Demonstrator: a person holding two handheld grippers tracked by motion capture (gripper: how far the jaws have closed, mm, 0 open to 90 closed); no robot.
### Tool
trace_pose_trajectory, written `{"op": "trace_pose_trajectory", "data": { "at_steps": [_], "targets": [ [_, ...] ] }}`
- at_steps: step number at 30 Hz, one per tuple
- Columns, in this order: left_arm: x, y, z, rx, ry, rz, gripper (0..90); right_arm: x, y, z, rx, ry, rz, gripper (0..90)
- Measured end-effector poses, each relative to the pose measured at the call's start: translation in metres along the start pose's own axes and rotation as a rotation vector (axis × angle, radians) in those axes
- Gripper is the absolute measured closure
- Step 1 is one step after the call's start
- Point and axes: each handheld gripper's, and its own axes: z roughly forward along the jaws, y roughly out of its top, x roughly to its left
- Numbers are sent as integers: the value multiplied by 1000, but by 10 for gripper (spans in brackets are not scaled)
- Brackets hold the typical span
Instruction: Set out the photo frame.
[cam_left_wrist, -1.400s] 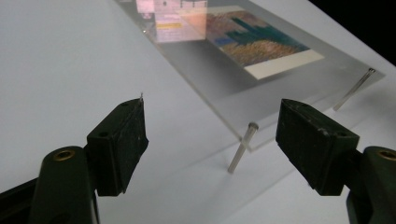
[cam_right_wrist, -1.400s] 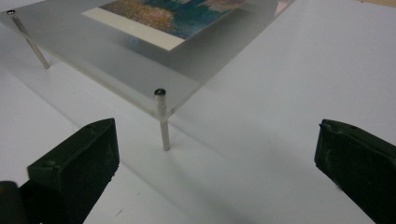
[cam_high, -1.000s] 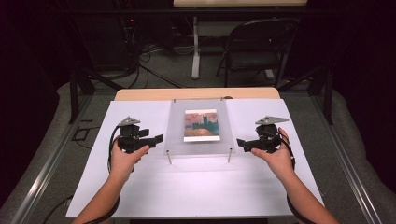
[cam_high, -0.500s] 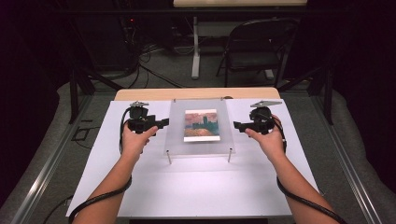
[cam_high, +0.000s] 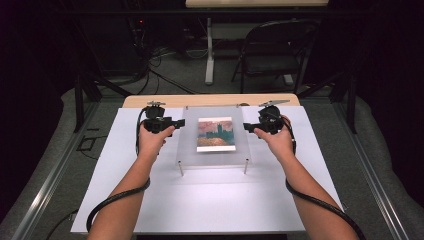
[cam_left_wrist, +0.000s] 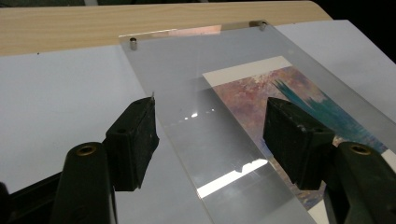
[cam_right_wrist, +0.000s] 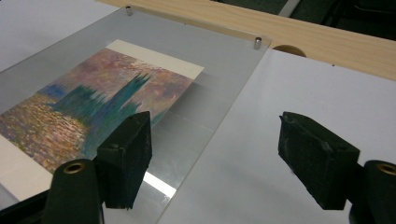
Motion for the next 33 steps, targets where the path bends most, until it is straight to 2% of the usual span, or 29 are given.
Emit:
{"op": "trace_pose_trajectory", "data": {
  "at_steps": [2, 7, 10, 19, 22, 33],
  "targets": [
    [1, 0, 4, 12, 16, -10, 347, -1, 1, 4, 3, 1, 15, 254],
    [5, -4, 17, 47, 16, -32, 351, -5, 1, 13, 14, 12, 45, 236],
    [8, -6, 25, 60, 4, -64, 351, -7, 0, 18, 26, 19, 55, 232],
    [9, -12, 41, 91, -5, -82, 346, -15, -8, 36, 60, 71, 159, 232],
    [10, -15, 46, 89, -12, -102, 346, -13, -10, 41, 72, 85, 164, 232],
    [11, -21, 55, 115, -37, -112, 340, -2, -11, 54, 113, 128, 161, 232]
  ]
}}
